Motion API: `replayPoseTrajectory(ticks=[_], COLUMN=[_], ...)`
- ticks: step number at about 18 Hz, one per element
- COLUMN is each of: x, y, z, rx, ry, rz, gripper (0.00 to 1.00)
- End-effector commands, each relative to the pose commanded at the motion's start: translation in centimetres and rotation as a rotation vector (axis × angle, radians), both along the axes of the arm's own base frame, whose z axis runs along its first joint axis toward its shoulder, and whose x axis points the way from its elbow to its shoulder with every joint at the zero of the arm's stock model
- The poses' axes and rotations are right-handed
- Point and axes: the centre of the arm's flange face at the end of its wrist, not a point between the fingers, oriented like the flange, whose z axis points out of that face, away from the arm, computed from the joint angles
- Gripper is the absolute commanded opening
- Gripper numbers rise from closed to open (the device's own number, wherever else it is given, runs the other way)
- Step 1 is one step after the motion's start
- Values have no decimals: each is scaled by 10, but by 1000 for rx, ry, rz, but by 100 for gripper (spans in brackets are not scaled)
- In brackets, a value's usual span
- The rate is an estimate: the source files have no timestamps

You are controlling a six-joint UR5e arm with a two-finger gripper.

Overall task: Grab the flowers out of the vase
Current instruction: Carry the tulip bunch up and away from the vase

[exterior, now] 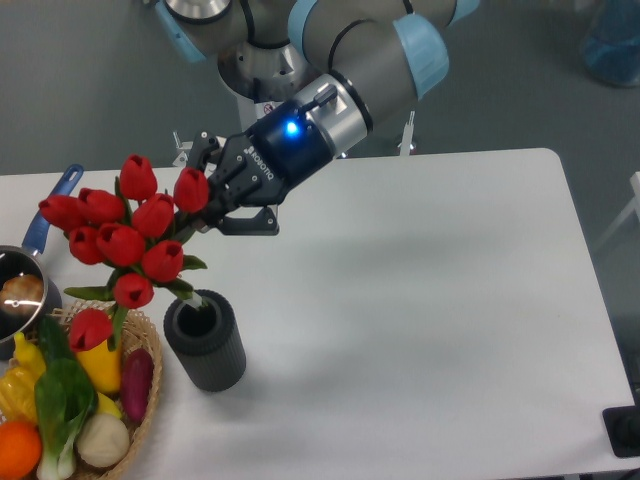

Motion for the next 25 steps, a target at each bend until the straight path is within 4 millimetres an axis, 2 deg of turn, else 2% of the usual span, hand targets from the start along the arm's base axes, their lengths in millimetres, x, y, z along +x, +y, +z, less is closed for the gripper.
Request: replayPoseTrajectory(ticks=[3, 8, 10, 13, 16, 21, 25], x=[-9, -52, -70, -86, -96, -114, -123], y=[-7, -40, -53, -61, -68, -84, -94], z=[17, 25, 20, 4, -11, -21, -34], rx=[30, 29, -10, -156, -235, -296, -452], ry=[10, 59, 98, 266, 319, 431, 577], rz=[12, 114, 166, 241, 271, 295, 309], gripper=[0, 0, 0, 0, 0, 0, 0])
